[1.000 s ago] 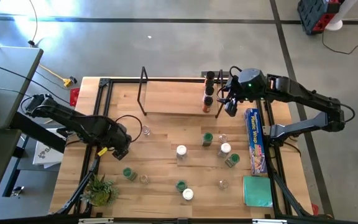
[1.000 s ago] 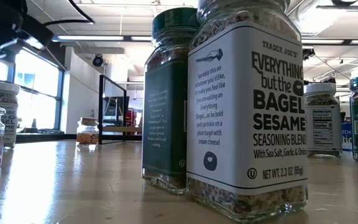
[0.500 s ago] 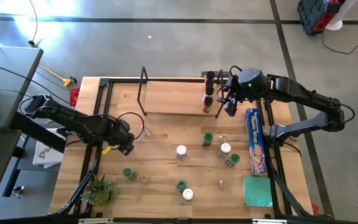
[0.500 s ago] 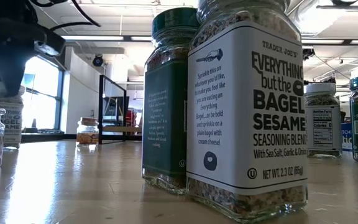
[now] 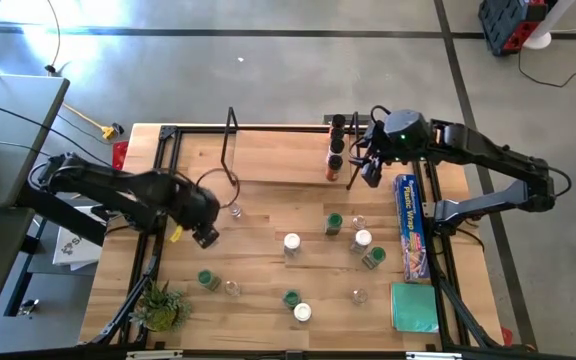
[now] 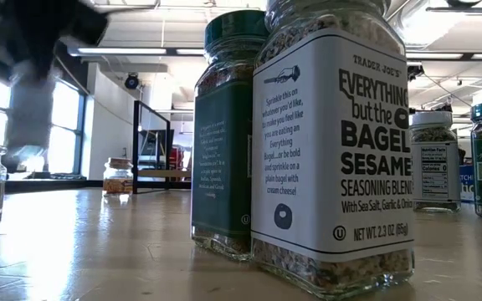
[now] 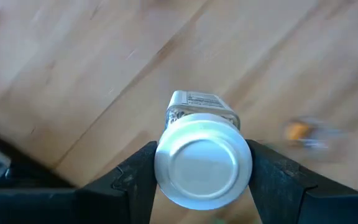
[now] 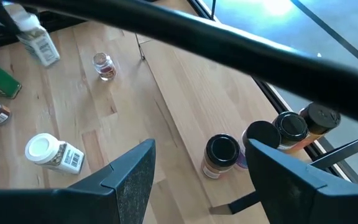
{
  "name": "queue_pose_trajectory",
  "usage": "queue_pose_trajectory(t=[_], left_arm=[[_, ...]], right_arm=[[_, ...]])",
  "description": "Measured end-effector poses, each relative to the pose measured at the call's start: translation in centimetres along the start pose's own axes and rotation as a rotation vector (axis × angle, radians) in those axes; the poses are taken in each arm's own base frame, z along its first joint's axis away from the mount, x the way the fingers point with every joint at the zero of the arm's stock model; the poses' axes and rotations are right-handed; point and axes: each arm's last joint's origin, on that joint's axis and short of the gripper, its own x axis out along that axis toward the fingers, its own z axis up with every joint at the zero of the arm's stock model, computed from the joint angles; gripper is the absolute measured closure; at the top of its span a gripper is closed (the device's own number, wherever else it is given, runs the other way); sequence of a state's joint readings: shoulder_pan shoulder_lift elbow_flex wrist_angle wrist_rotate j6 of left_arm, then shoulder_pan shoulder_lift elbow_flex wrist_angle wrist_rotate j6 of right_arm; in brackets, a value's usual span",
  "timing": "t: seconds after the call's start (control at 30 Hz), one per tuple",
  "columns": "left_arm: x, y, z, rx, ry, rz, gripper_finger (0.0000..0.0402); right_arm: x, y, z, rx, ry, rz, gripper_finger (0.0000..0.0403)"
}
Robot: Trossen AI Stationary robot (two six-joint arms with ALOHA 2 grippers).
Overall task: Shelf spices
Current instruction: Put the white seasoning bottle on the shelf
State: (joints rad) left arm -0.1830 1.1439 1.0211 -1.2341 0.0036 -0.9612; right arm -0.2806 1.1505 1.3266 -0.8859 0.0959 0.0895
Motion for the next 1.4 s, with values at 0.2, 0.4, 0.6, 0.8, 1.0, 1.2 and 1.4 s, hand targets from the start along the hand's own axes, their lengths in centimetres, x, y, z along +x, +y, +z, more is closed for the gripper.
queue_pose_trajectory(t=[0.2,0.4,0.6,0.8,1.0,1.2,1.4], left_arm=[[-5.6,-2.7,4.8,0.078,-0.109,-0.094,0.0202],[-7.2,-6.3,13.4,0.245,-0.206,-0.108,0.0202],[-6.4,-6.6,22.3,0.377,-0.252,-0.047,0.0202],[-2.5,-4.1,29.3,0.487,-0.26,0.055,0.0202],[2.0,-1.0,32.7,0.571,-0.213,0.159,0.0202],[4.7,0.1,34.4,0.673,-0.198,0.23,0.0182],[5.4,0.0,35.3,0.724,-0.256,0.26,0.0163]], right_arm=[[-1.5,-0.3,-0.2,0.008,-0.04,-0.005,0.016],[-3.7,-1.1,-0.6,0.072,-0.106,-0.022,0.016],[-5.3,-1.3,-1.0,0.154,-0.148,-0.017,0.016],[-5.4,-1.3,-1.6,0.232,-0.096,-0.02,0.016],[-5.3,-1.4,-1.9,0.3,-0.068,-0.024,0.016],[-5.3,-1.4,-1.9,0.338,-0.066,-0.024,0.016],[-5.3,-1.4,-1.9,0.351,-0.06,-0.024,0.016]])
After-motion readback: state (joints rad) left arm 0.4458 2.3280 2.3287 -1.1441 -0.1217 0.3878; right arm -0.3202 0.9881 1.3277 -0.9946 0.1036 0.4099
